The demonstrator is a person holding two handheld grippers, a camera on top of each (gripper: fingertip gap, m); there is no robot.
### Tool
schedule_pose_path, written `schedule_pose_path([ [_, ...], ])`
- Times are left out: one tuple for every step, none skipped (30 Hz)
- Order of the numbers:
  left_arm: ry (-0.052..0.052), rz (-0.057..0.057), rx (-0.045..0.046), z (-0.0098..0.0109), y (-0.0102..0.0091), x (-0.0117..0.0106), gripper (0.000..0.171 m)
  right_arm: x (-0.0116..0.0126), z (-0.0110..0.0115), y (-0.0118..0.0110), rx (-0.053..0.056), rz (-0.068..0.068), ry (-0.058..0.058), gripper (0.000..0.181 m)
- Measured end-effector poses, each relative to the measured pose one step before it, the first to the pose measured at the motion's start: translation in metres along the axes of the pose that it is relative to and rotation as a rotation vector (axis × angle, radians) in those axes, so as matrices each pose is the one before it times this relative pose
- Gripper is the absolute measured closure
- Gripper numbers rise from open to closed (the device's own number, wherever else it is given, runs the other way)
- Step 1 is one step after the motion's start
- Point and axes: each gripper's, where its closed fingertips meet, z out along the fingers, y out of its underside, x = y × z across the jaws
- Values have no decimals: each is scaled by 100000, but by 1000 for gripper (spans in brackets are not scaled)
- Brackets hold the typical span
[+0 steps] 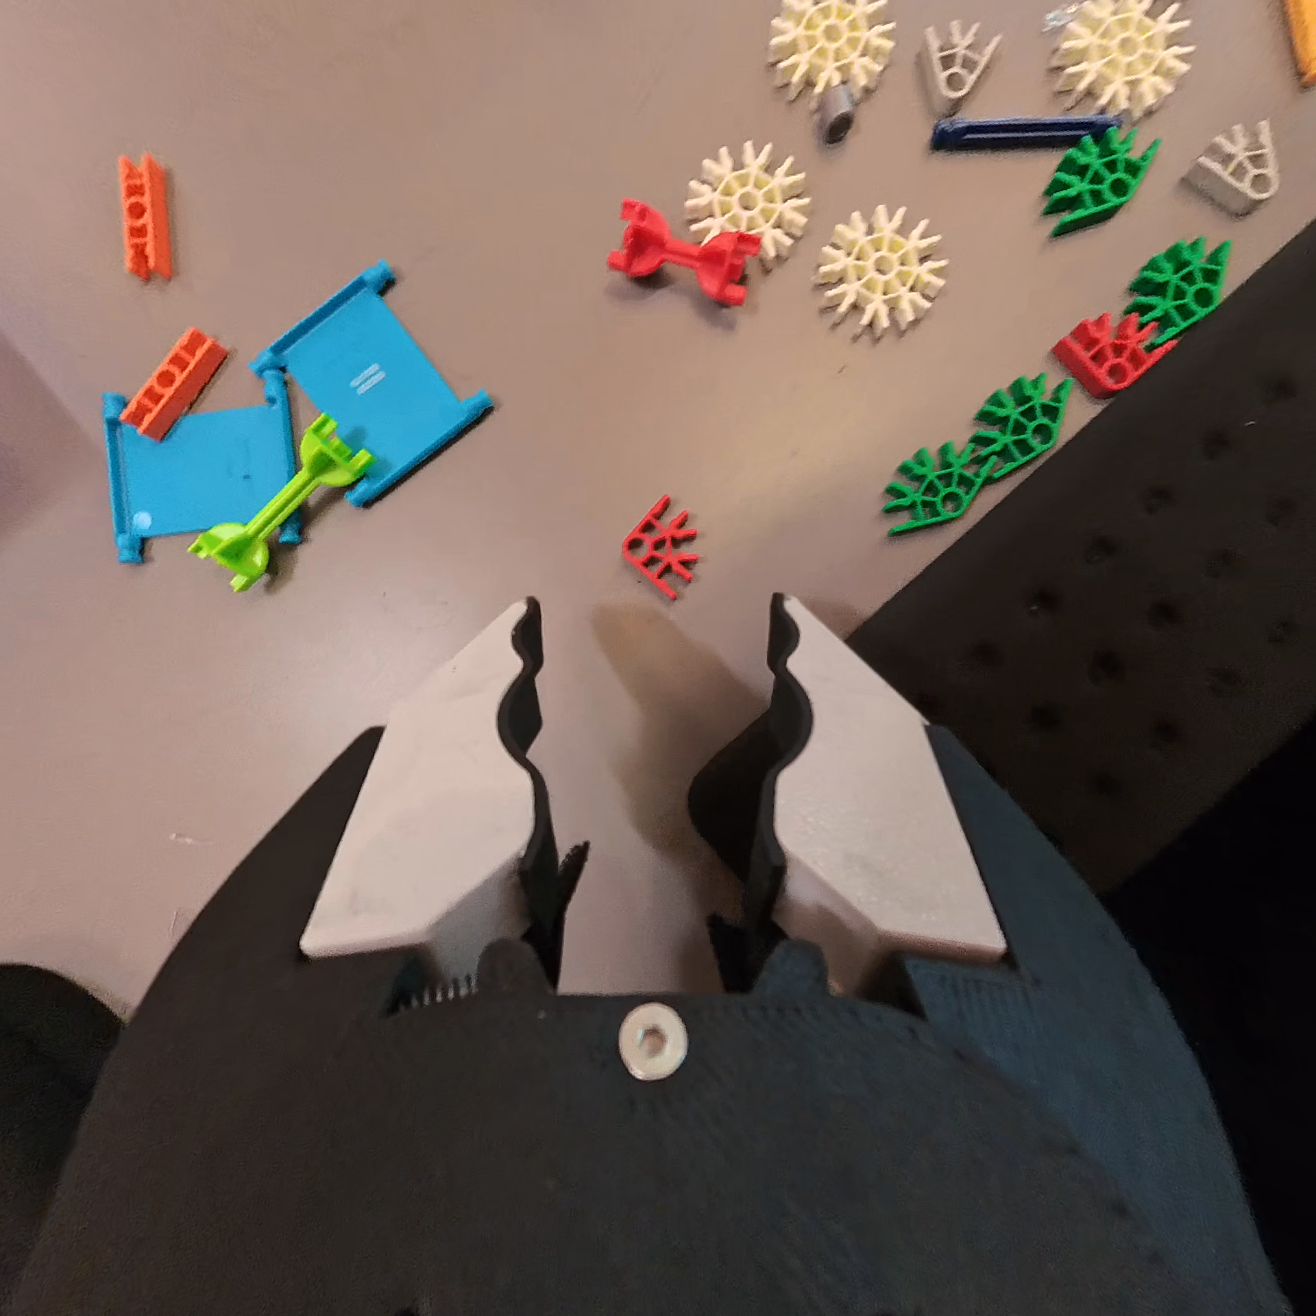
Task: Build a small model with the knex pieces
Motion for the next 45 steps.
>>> schedule_pose_path([
  [-1732,-1147,-450,37,84,-397,111,6,157,37,-689,-575,108,115],
  [-2120,-601,-684,61,92,-473,112,-27,124,-23,-291,-371,-47,115],
  [-2357,-502,-742,65,80,-570,113,-51,100,-107,223,122,-248,115],
  [-2146,-1172,-214,85,-11,-625,113,-32,81,-166,564,254,-126,115],
  [-2873,-2463,60,106,-64,-847,112,-12,74,-133,461,108,54,116],
  [-2528,-3042,863,112,-178,-864,109,-3,63,-80,98,-21,181,116],
  [-1392,-2943,1799,93,-351,-752,108,11,68,-47,-13,-127,309,117],
  [-1317,-2072,2036,90,-490,-761,109,21,42,-75,191,-122,323,117],
  [-1848,-716,1579,110,-504,-860,114,8,37,-71,197,34,179,118],
  [-1638,294,1068,172,-436,-843,118,36,19,-41,-21,146,206,117],
  [-1049,14,160,280,-326,-815,119,81,-7,-47,114,132,548,117],
  [-2098,-341,-800,355,-256,-983,120,74,-27,-74,460,217,517,118],
  [-2232,286,-999,385,-254,-924,121,-2,-16,-69,418,391,27,118],
  [-336,919,-712,435,-228,-540,123,0,-36,-29,207,240,153,118],
  [266,651,-1100,498,-55,-396,124,29,-64,-24,243,-8,547,118],
  [151,219,-2906,538,274,-369,124,17,-71,-21,301,164,435,119],
  [630,547,-2399,473,240,-168,129,4,-59,29,190,493,209,119],
  [1868,932,-611,377,27,169,135,-1,-55,74,120,557,171,119],
  [2037,586,-114,328,-31,276,139,12,-42,91,92,464,203,119],
  [1223,237,-267,279,-11,210,144,25,-37,85,81,434,248,119],
  [1784,209,-18,227,-19,378,152,17,-36,65,126,452,183,119],
  [2148,32,-127,194,-3,524,154,6,-38,52,114,421,69,120],
  [995,525,168,101,-32,470,154,10,-32,15,99,340,133,120],
  [712,1277,857,48,-108,537,156,55,-28,-13,176,280,251,120],
  [1291,1100,593,79,-42,656,157,48,5,-41,243,258,184,121],
  [816,834,1366,-10,-161,577,158,45,9,-61,193,207,10,121],
  [1058,670,835,-30,-74,613,158,24,32,-62,49,57,-80,122],
  [1627,1125,259,-131,-36,726,157,36,32,-69,-82,-130,12,122],
  [1278,1422,693,-227,-87,694,158,43,25,-94,-6,-277,72,122],
  [1289,339,437,-275,-83,679,158,26,13,-135,153,-281,-37,123],
  [2405,-2,527,-274,-99,831,158,34,22,-119,165,-147,-135,123],
  [2600,-2,1099,-280,-190,900,157,33,29,-114,195,-98,-191,123],
  [2602,450,2581,-256,-385,1000,157,17,49,-112,270,-72,-301,123],
  [4797,547,1705,-141,-295,1346,157,36,61,-90,127,29,-312,122],
  [3444,1071,-387,-18,-5,1063,156,42,58,-60,-57,-9,-228,122],
  [-956,868,-1985,39,264,196,144,17,57,-73,4,-184,-265,122],
  [-2077,123,-1777,20,300,-250,129,0,13,-107,213,-314,-260,122],
  [-1351,-971,-273,-41,113,-416,126,10,0,-110,299,-281,-121,122],
  [-1010,-2190,1281,-73,-115,-562,125,22,-5,-70,182,-106,-71,122],
  [-1017,-3194,1348,-80,-239,-690,123,24,-21,-41,31,-56,-9,122],
  [-1125,-3122,1295,-67,-351,-698,121,31,-38,-19,11,-113,148,122],
  [-786,-1879,1910,-36,-556,-549,120,22,-77,-27,155,-66,148,122],
  [-74,-367,1879,71,-628,-326,119,-8,-81,-12,251,53,54,122],
  [-333,758,494,248,-494,-283,117,13,-91,4,148,74,152,122],
  [-1041,1831,-810,412,-358,-338,115,39,-113,32,103,0,366,122],
])
